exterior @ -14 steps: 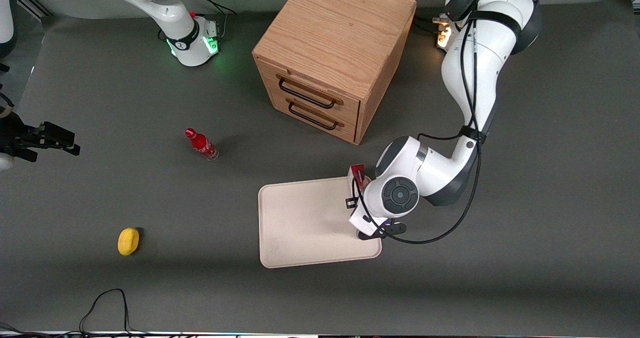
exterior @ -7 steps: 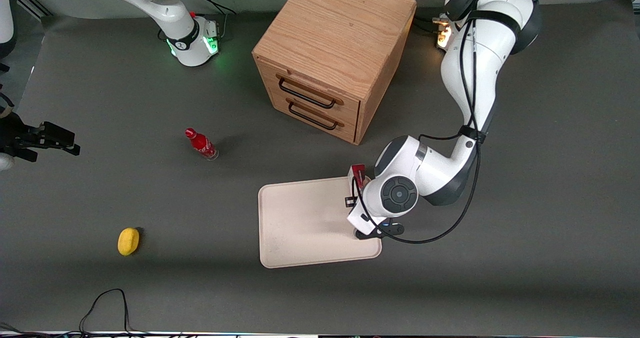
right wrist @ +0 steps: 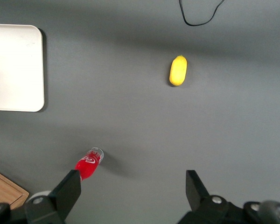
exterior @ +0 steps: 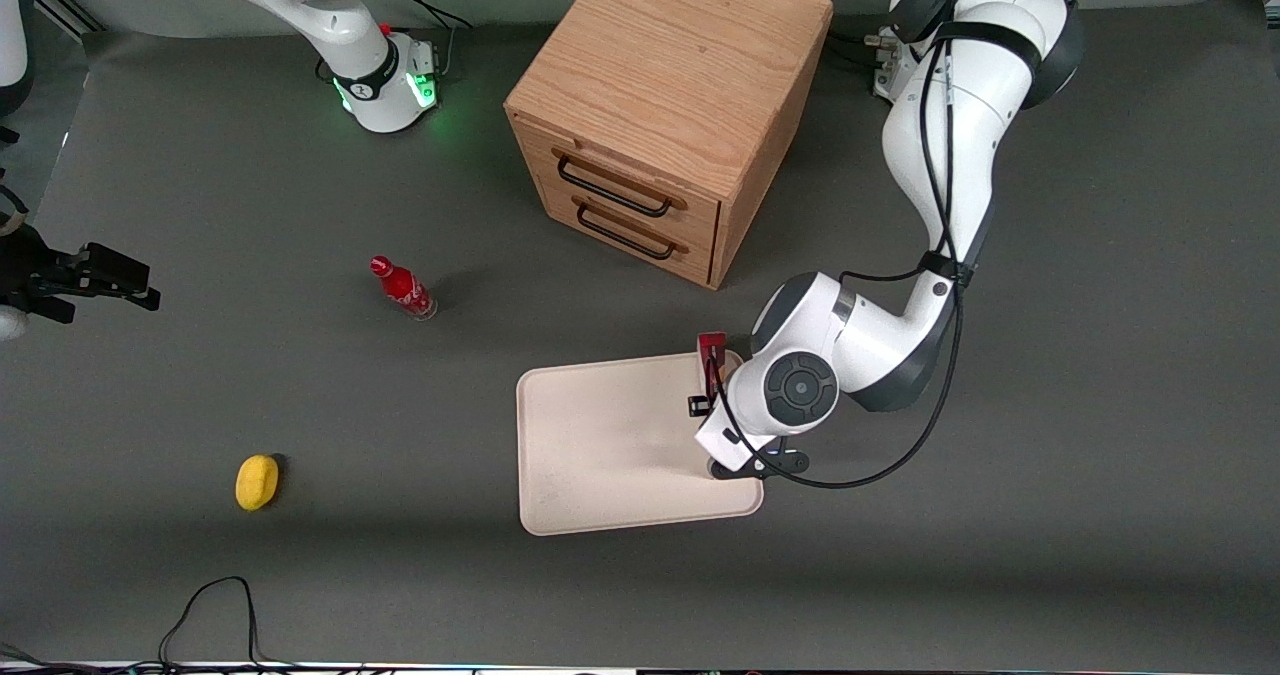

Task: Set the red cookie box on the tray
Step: 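Lower the box onto the tray and open the left gripper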

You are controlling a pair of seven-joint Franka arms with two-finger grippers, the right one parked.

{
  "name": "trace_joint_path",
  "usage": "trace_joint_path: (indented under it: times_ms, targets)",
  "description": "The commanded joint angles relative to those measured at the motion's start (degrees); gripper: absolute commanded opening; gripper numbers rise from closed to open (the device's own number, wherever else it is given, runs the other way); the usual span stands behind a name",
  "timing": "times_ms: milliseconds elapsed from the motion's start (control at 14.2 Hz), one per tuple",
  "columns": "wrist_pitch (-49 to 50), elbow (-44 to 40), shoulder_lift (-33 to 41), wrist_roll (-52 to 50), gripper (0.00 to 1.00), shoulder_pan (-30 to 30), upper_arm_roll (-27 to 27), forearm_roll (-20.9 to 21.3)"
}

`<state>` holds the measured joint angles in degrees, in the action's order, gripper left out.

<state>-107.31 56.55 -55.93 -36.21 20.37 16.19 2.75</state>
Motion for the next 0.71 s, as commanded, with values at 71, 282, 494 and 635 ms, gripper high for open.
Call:
trace_joint_path:
  times_ms: [71, 282, 494, 635]
  targets:
    - [0.0, -1.9, -1.0, 0.6, 1.00, 0.8, -0.6, 0.7]
    - [1.8, -1.0, 1.5, 0.3, 1.00, -0.6, -0.5, 1.2]
    - [3.7, 7.3, 10.7, 0.1, 1.00, -3.2, -0.4, 1.2]
    - [4.8, 15.4, 19.1, 1.0, 1.00, -4.5, -0.5, 1.0]
